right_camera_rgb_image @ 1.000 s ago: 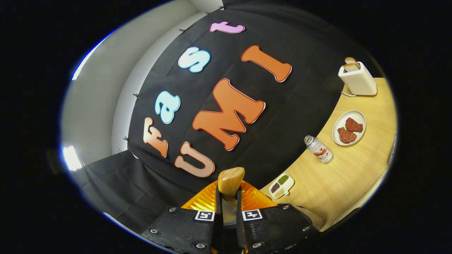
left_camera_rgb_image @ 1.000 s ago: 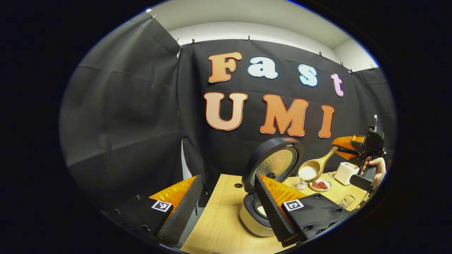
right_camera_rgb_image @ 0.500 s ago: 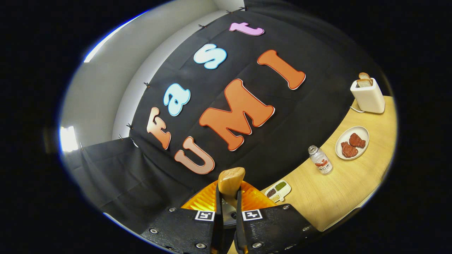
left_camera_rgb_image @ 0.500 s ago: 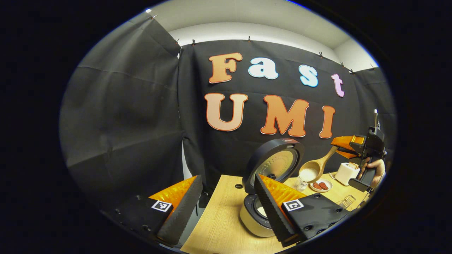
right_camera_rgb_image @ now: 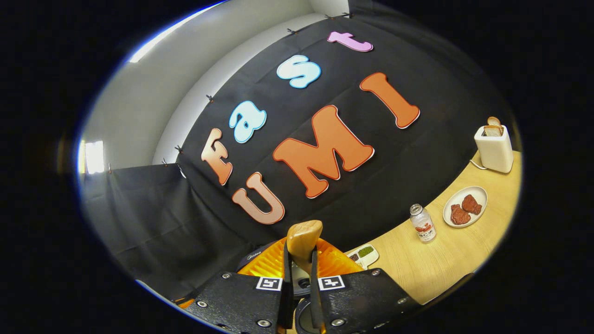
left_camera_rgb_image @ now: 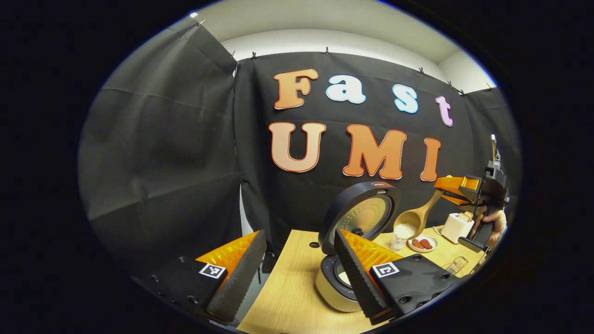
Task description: Close the left gripper, press the button to open the rice cooker; take a wooden spoon from the chopstick holder with the right hand, scoop a spoonful of rice and pour it into the rice cooker, then put the wooden spoon back into the chopstick holder.
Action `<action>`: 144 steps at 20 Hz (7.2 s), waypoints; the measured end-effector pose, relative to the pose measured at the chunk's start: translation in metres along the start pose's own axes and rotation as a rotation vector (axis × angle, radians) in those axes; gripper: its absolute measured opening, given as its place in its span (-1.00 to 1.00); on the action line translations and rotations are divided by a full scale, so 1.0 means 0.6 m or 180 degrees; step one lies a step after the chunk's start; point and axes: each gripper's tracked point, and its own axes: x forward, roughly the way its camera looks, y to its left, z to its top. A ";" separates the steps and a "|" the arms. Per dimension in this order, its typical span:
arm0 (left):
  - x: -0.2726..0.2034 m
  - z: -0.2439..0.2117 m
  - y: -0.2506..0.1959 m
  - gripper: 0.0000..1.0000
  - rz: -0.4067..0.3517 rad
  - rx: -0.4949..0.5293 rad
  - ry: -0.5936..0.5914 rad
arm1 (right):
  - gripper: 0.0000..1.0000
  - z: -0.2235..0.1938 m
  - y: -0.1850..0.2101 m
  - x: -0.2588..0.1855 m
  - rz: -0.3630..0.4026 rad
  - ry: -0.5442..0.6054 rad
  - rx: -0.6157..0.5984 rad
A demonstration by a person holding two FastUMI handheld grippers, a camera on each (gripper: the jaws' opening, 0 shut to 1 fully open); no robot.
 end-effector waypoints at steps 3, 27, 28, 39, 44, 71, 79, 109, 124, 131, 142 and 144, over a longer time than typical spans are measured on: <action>0.002 -0.002 0.003 0.97 0.0019 0.0038 -0.0004 | -0.72 -0.003 0.001 0.006 0.0016 0.0018 -0.0110; -0.002 -0.007 -0.008 0.97 0.0087 0.0049 0.0004 | -0.72 -0.079 0.027 0.005 0.0317 0.0327 -0.1210; -0.003 -0.008 -0.009 0.98 0.0099 0.0055 0.0008 | -0.72 -0.084 0.028 0.006 0.0353 0.0345 -0.1262; -0.016 0.002 -0.030 0.97 0.0225 0.0068 -0.0024 | -0.72 -0.124 0.012 -0.002 0.0519 0.0494 -0.1723; -0.031 0.027 -0.056 0.95 0.0282 0.0067 -0.0126 | -0.72 -0.063 -0.008 -0.008 0.0510 0.0439 -0.1288; -0.051 0.047 -0.301 0.92 0.0159 0.0055 -0.0260 | -0.72 0.139 -0.486 -0.313 -0.0958 0.0282 -0.0875; -0.077 0.038 -0.299 0.92 0.0247 0.0117 -0.0194 | -0.72 0.048 -0.564 -0.320 -0.1068 0.0557 -0.0794; 0.103 0.188 -0.318 1.00 0.0019 0.0010 -0.0476 | 0.90 0.254 -0.512 -0.358 -0.1546 0.0248 -0.1758; 0.434 0.166 -0.333 0.92 -0.0094 0.0033 0.0200 | 0.90 0.251 -0.513 -0.398 -0.1815 0.0323 -0.1768; 0.450 0.058 -0.319 0.92 -0.0005 0.0114 0.0499 | 0.90 0.257 -0.508 -0.405 -0.1880 0.0295 -0.1722; 0.343 0.017 -0.347 1.00 -0.0099 0.0135 0.0427 | 0.90 0.346 -0.430 -0.408 -0.1718 0.0067 -0.1896; 0.313 -0.005 -0.359 0.96 -0.0182 0.0101 0.0454 | 0.89 0.365 -0.415 -0.410 -0.1683 0.0019 -0.1901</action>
